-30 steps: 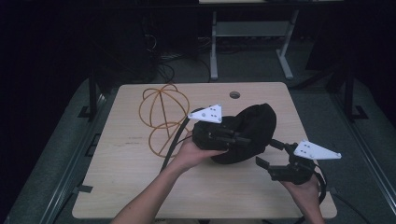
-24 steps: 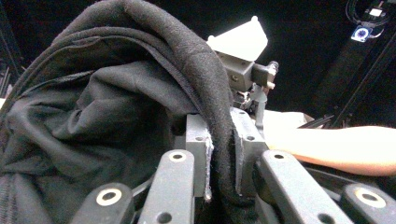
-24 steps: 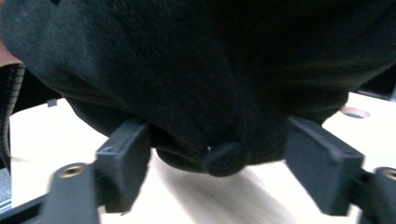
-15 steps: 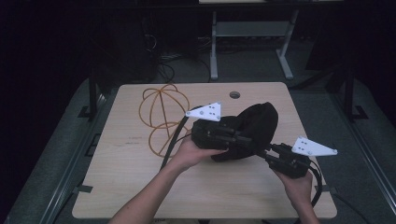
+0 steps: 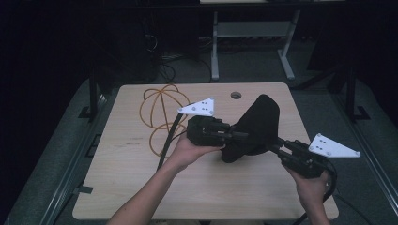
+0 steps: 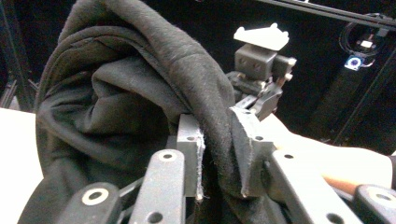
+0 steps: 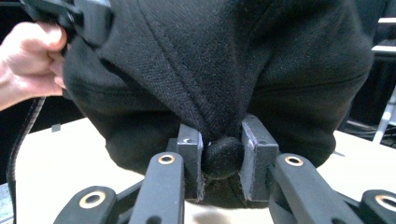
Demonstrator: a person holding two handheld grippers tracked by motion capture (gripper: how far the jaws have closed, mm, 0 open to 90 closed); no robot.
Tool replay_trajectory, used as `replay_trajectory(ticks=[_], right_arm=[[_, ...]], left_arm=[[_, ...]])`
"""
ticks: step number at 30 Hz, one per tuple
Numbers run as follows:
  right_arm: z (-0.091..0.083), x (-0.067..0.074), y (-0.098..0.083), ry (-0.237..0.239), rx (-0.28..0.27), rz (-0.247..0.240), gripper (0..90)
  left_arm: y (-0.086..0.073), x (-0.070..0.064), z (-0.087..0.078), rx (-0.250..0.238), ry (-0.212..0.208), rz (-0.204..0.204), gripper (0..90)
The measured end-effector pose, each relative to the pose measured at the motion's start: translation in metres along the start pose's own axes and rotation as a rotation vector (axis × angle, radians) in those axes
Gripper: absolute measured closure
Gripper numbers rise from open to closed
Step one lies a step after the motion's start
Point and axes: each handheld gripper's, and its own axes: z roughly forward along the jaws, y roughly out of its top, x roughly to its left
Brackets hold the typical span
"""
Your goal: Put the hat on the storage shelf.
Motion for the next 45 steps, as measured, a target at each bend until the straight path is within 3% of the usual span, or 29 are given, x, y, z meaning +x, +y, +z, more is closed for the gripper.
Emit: replay_trajectory(ticks=[10,23,32,38,45], right_arm=[[-0.004,0.005,0.016,-0.027,-0.020,-0.056,73.2],[0.000,0.009,0.030,-0.015,-0.016,-0.071,73.4],[-0.002,0.008,0.038,-0.025,-0.021,-0.085,73.4],[-0.004,0.005,0.044,-0.033,-0.025,-0.082,73.4],[-0.006,-0.001,0.057,-0.055,-0.010,-0.105,73.4]], left_arm=[[-0.005,0.001,-0.007,-0.014,0.014,-0.001,67.4],[-0.009,0.001,-0.018,-0.011,0.054,0.005,59.1],[-0.009,-0.002,-0.027,-0.005,0.088,0.008,45.4],[-0.009,-0.005,-0.040,0.003,0.129,0.025,42.1],[-0.016,-0.012,-0.057,0.058,0.197,0.055,38.9]])
